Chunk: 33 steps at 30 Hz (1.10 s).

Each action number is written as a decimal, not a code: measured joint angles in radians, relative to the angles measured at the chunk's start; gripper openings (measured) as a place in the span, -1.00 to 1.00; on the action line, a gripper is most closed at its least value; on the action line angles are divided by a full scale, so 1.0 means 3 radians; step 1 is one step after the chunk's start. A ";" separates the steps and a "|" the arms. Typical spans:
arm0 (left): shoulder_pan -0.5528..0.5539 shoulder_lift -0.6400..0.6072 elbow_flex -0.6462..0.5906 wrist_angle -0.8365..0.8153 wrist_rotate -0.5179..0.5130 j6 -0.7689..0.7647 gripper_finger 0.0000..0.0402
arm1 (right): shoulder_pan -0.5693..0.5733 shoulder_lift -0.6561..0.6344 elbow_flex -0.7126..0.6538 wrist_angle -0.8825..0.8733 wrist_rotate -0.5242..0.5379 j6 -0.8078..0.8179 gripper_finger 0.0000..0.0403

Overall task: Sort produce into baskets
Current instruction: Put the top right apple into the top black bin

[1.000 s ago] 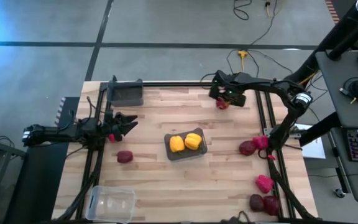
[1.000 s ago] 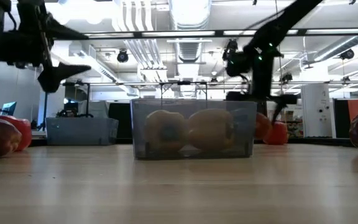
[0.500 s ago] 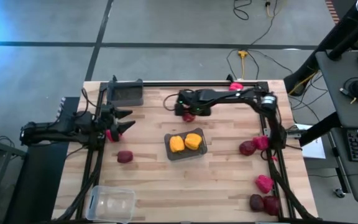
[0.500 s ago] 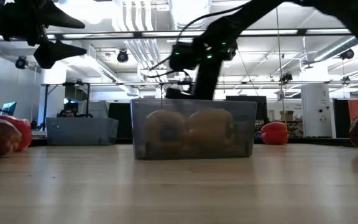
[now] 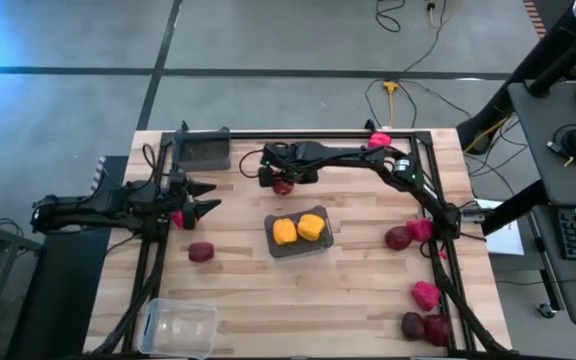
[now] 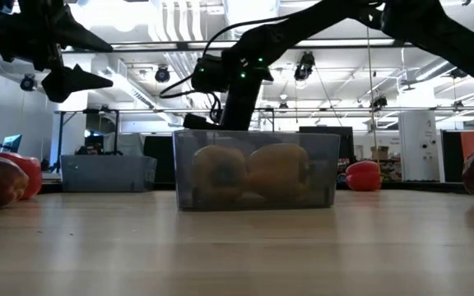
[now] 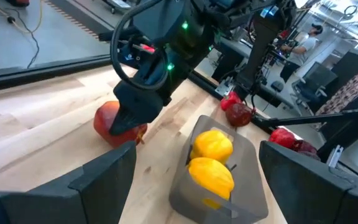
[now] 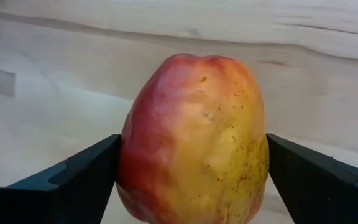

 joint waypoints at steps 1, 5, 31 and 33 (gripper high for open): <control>0.0000 0.0010 0.0004 0.0001 0.0000 -0.0017 0.61 | 0.0001 0.0000 0.0000 -0.0003 -0.0020 0.0005 0.84; 0.0000 0.0059 0.0009 -0.0002 0.0064 -0.0229 0.61 | 0.0020 -0.0003 -0.0006 -0.0100 -0.0023 0.0020 0.84; 0.0000 0.0215 0.0003 -0.0110 0.0299 -0.0534 0.61 | 0.0025 -0.0022 -0.0013 -0.0237 0.0052 -0.0267 0.97; 0.0000 0.0216 0.0002 -0.0145 0.0298 -0.0534 0.61 | 0.0019 -0.0022 -0.0013 -0.0236 0.0058 -0.0267 0.97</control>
